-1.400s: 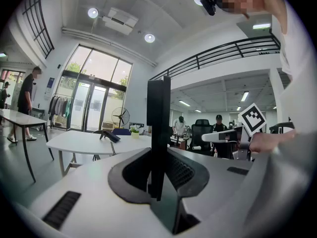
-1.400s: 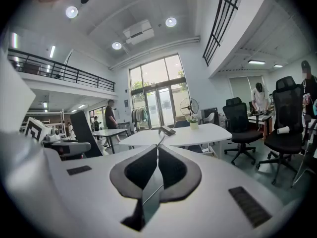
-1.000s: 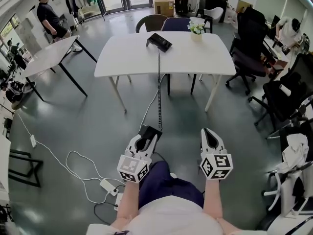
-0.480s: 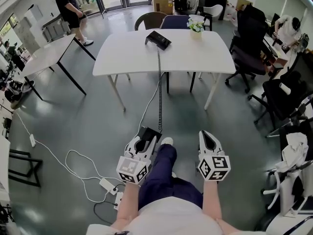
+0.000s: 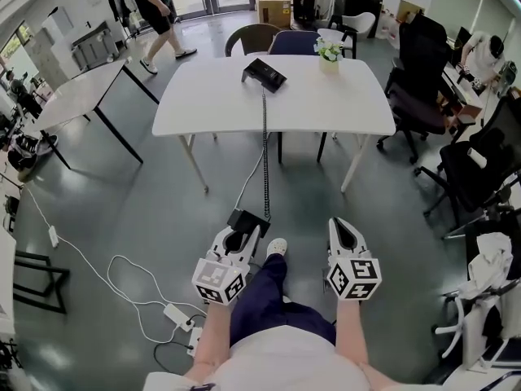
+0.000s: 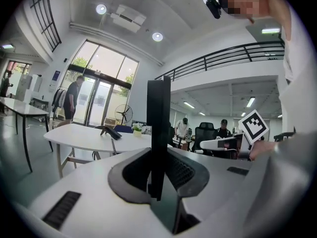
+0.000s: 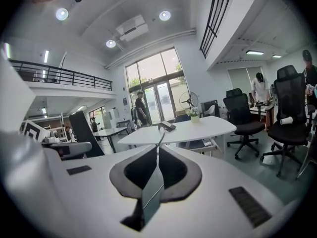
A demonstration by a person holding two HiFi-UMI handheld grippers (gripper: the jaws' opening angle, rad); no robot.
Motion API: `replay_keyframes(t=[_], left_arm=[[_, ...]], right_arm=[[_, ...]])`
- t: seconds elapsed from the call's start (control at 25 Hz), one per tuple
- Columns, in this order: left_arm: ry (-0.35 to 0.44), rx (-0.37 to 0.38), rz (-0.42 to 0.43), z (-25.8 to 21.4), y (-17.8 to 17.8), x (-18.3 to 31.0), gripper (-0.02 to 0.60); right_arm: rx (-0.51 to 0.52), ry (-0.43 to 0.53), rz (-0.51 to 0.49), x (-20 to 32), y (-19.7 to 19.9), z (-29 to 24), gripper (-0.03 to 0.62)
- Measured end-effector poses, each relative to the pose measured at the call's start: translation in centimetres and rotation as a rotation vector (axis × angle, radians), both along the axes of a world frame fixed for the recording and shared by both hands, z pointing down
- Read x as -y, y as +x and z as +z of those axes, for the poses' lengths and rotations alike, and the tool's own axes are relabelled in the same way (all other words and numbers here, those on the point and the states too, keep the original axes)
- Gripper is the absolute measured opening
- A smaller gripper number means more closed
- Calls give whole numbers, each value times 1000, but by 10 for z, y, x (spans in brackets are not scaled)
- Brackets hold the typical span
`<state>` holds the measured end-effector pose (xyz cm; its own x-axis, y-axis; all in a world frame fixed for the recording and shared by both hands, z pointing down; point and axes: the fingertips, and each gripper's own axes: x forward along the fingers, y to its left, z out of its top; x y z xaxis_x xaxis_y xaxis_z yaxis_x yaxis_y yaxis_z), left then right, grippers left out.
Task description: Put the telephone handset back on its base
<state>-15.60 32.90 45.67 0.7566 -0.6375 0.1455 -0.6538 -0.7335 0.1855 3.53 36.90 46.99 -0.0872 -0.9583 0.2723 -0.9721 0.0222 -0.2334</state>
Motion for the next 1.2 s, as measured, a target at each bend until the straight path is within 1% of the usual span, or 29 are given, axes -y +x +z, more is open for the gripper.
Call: replay_keyframes(t=[0.12, 0.28, 0.6, 0.92, 1.2], left_arm=[[-22, -21, 0, -4, 4, 23, 84], [-15, -26, -4, -11, 12, 56, 84], [-31, -8, 12, -13, 28, 118, 84], [-25, -8, 47, -17, 49, 185, 84], [-33, -1, 44, -13, 59, 231, 84]], right_arm=[[2, 0, -12, 23, 5, -4, 37], [2, 9, -29, 59, 10, -10, 37], [9, 0, -24, 125, 22, -16, 37], [7, -4, -6, 187, 38, -20, 37], [1, -12, -3, 230, 48, -20, 37]])
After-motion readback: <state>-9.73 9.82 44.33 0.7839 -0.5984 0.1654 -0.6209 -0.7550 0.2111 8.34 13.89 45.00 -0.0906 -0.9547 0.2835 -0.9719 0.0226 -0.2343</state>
